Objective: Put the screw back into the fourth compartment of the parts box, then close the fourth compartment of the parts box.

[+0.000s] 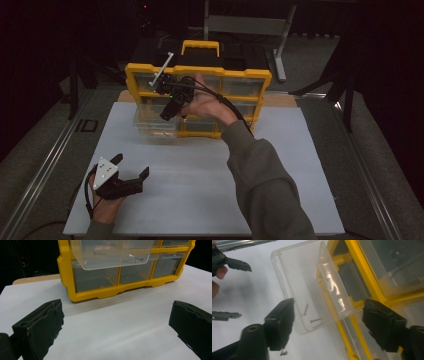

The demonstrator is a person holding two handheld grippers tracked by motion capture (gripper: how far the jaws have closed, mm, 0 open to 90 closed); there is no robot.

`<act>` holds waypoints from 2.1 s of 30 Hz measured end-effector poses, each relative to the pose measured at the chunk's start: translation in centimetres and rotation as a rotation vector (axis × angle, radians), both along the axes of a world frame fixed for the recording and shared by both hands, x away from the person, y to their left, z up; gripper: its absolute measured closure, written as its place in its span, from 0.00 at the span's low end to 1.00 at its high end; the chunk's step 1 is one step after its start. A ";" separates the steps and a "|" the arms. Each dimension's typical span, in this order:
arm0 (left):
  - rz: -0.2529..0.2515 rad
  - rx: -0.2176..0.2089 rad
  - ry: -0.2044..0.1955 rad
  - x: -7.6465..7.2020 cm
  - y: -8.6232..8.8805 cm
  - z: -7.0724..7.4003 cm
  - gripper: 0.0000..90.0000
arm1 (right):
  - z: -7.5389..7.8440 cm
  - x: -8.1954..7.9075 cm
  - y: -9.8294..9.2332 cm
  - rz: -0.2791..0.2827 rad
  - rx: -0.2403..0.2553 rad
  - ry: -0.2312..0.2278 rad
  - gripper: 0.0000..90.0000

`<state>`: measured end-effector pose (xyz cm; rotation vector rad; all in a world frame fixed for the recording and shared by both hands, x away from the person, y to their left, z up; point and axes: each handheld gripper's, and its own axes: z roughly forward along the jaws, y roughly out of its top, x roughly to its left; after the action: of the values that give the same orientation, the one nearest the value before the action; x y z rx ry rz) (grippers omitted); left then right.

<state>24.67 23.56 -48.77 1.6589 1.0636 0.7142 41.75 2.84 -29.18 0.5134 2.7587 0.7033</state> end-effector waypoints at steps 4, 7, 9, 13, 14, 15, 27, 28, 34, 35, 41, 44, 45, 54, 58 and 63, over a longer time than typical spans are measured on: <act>0.000 0.001 0.000 0.0 -0.1 0.0 0.00 | -0.2 -0.5 -0.6 0.000 -0.003 -0.018 0.21; 0.001 0.000 0.001 0.0 -0.1 0.0 0.00 | -0.3 -0.9 -1.2 0.003 0.001 -0.020 0.20; 0.001 0.002 0.001 0.0 -0.1 0.0 0.00 | -0.3 -1.2 -1.5 0.000 0.001 -0.021 0.20; 0.001 0.002 0.002 0.0 0.0 -0.1 0.00 | -0.5 -1.5 -2.0 -0.003 -0.005 -0.026 0.19; 0.002 0.002 0.001 0.0 -0.1 -0.1 0.00 | -0.5 -1.7 -2.2 -0.001 -0.003 -0.027 0.19; 0.002 0.001 0.001 0.0 -0.1 -0.1 0.00 | -0.7 -1.8 -2.5 -0.001 -0.007 -0.032 0.19; -0.002 0.006 0.001 0.1 -0.1 -0.1 0.00 | -1.5 -2.4 -3.6 -0.003 -0.018 -0.044 0.18; -0.001 0.005 0.001 0.1 -0.1 -0.1 0.00 | -1.5 -2.5 -3.7 -0.009 -0.019 -0.050 0.19; -0.002 0.007 0.003 0.1 -0.1 -0.1 0.00 | -1.5 -3.1 -4.6 -0.007 -0.013 -0.071 0.19; -0.002 0.006 0.002 0.1 -0.1 -0.1 0.00 | -1.6 -3.2 -4.8 -0.004 -0.010 -0.074 0.19; -0.001 0.006 0.002 0.1 -0.1 -0.1 0.00 | -1.9 -3.5 -6.1 -0.012 0.007 -0.071 0.19; -0.001 0.006 0.003 0.1 -0.2 -0.1 0.00 | -2.1 -3.8 -6.9 -0.017 0.027 -0.074 0.19; -0.002 0.007 0.003 0.1 -0.2 -0.1 0.00 | -2.2 -3.9 -7.2 -0.020 0.033 -0.077 0.19; 0.001 0.000 -0.001 0.0 -0.2 -0.1 0.00 | -3.4 -5.1 -10.4 -0.057 0.082 -0.089 0.19; 0.000 0.002 0.004 0.0 -0.2 -0.1 0.00 | -4.4 -5.3 -12.2 -0.108 0.132 -0.068 0.19; 0.004 -0.003 0.004 0.0 -0.1 -0.1 0.00 | -6.1 -6.2 -14.2 -0.155 0.161 -0.069 0.19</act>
<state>24.69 23.44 -48.88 1.6571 1.0712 0.7120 35.60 -11.33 -35.26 0.7134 2.5784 0.8919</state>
